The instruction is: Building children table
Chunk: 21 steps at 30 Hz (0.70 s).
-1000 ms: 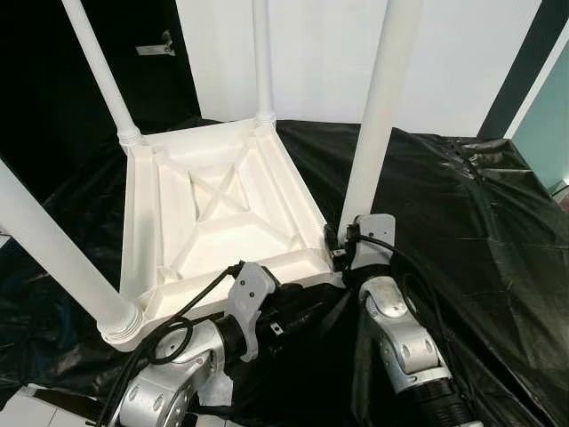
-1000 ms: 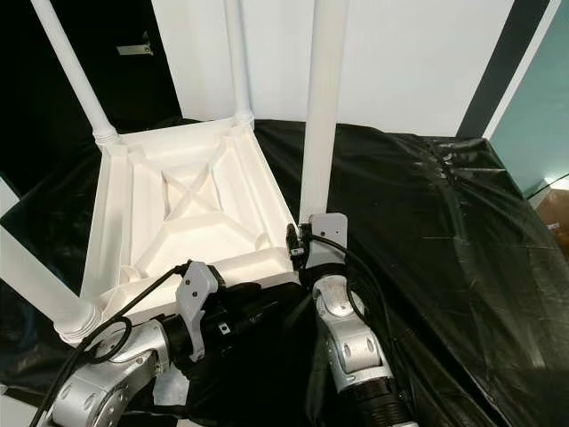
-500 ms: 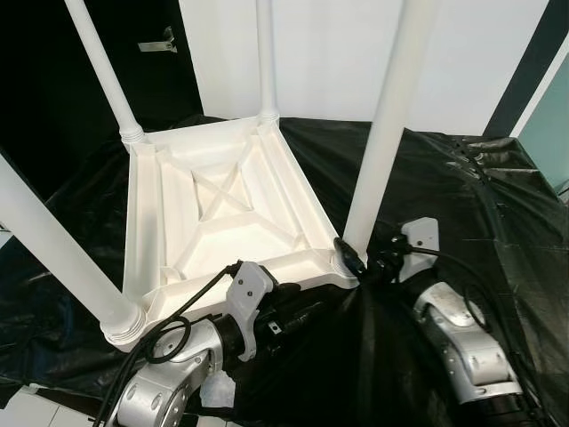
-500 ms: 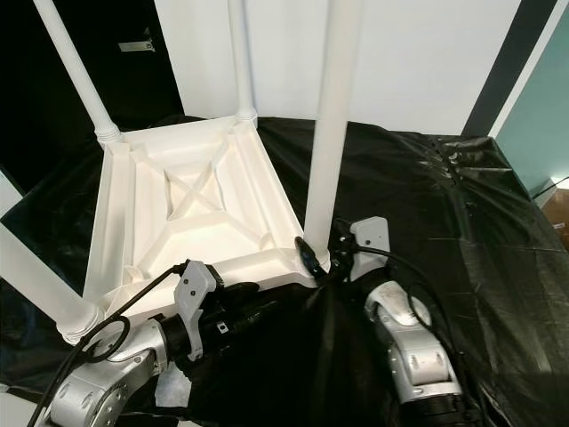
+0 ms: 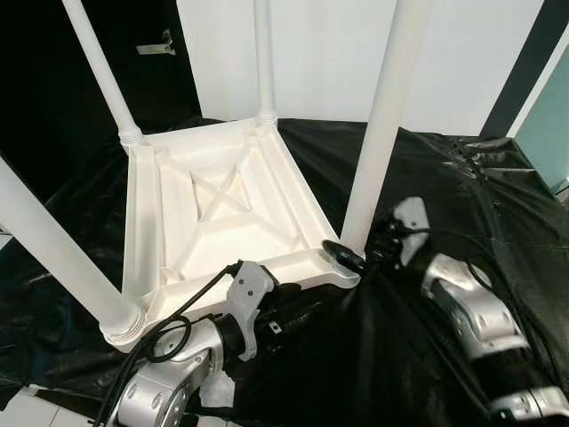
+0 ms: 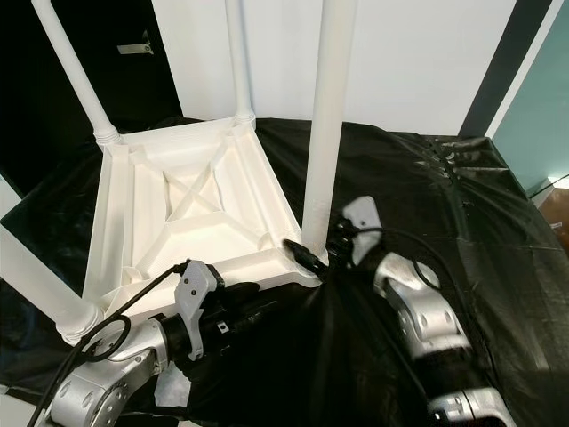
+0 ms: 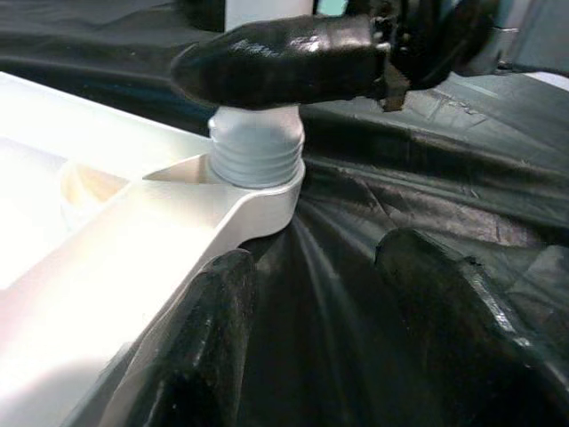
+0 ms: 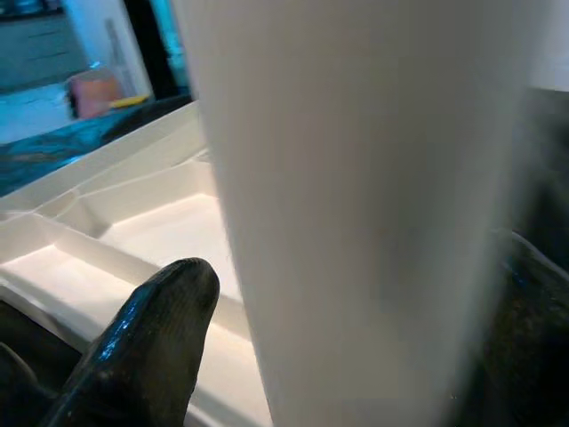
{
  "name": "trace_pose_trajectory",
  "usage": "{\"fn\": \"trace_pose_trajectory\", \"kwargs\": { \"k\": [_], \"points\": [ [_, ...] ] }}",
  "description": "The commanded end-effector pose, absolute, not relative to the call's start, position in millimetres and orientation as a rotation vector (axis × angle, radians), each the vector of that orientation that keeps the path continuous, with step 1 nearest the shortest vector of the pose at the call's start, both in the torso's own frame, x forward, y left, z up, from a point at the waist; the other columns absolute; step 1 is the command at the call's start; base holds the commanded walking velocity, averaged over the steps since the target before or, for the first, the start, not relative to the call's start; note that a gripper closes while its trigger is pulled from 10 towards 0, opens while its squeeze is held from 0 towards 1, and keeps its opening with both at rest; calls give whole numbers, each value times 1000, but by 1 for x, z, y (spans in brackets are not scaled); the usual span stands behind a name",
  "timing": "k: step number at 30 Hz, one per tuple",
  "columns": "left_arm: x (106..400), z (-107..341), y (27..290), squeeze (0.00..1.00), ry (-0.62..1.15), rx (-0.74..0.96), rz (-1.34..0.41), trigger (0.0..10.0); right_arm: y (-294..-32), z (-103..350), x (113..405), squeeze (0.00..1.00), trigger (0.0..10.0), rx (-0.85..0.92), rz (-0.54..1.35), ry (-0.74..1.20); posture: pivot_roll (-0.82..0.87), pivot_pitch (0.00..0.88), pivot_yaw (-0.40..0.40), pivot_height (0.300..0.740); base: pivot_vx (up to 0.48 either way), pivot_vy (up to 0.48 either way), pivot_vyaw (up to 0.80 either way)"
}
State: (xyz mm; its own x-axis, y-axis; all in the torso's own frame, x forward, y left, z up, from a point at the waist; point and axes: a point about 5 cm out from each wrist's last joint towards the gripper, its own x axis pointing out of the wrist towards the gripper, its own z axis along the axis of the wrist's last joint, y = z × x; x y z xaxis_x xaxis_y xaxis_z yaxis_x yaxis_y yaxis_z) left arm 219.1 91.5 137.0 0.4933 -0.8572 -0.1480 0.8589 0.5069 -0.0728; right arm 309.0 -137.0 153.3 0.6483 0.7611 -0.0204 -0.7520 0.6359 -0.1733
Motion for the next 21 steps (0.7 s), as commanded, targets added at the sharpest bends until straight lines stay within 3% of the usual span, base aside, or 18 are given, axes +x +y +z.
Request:
{"fn": "trace_pose_trajectory", "kwargs": {
  "k": [1,2,3,4,5,19,20,21],
  "points": [
    [221,136,93,0,176,15,-1008,10000,-132,148,309,0,10000,-191,909,-33,-7,0,-20,740,0,0,0],
    [221,136,93,0,176,14,-1004,10000,-131,147,310,0,9569,-198,919,-32,-3,0,-25,740,0,0,0],
    [221,136,93,0,176,13,-1002,10000,-130,146,312,0,4275,-212,927,-27,-1,0,-29,740,0,0,0],
    [221,136,93,0,176,13,-1002,10000,-130,146,312,0,4275,-212,927,-27,-1,0,-29,740,0,0,0],
    [220,136,93,0,176,12,-999,10000,-130,145,314,0,0,-228,936,-22,0,0,-30,740,0,0,0],
    [219,134,91,0,175,7,-998,10000,-137,139,317,0,0,-235,917,13,-11,0,-34,740,0,0,0],
    [218,133,90,0,178,9,-1004,10000,-136,138,317,0,3608,-234,874,27,-13,0,-35,740,0,0,0],
    [218,133,90,0,178,9,-1005,10000,-135,137,318,0,3608,-234,855,33,-13,0,-35,740,0,0,0]
  ]
}}
